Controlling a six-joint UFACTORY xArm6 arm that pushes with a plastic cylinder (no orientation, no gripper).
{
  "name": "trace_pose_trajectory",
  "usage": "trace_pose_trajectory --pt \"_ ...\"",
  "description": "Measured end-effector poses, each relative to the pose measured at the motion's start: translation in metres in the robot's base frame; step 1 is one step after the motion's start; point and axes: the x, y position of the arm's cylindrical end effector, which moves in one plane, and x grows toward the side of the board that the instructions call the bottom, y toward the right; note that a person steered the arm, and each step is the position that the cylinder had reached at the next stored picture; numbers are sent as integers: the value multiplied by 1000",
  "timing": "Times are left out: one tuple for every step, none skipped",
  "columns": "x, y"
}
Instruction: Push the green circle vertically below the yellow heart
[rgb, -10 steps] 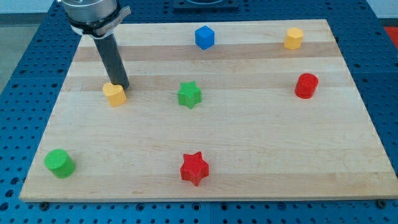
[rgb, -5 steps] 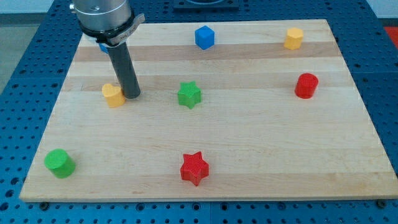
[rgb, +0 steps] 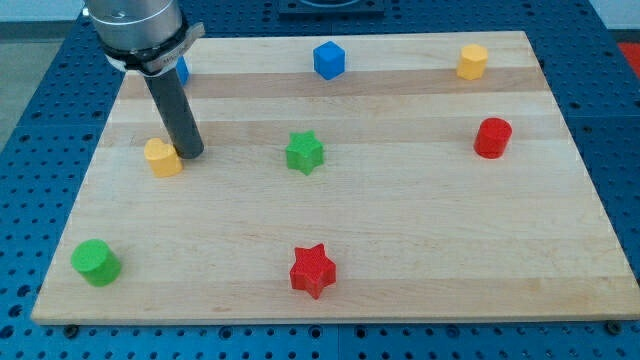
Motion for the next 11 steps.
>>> trace_pose_trajectory --pt "0 7" --pt "46 26" --pt "61 26" --pt "66 18" --pt "75 -10" --pt "75 -38" --pt "76 -62" --pt "84 -91" --pt "113 -122" --pt "134 -125" --pt "146 -126"
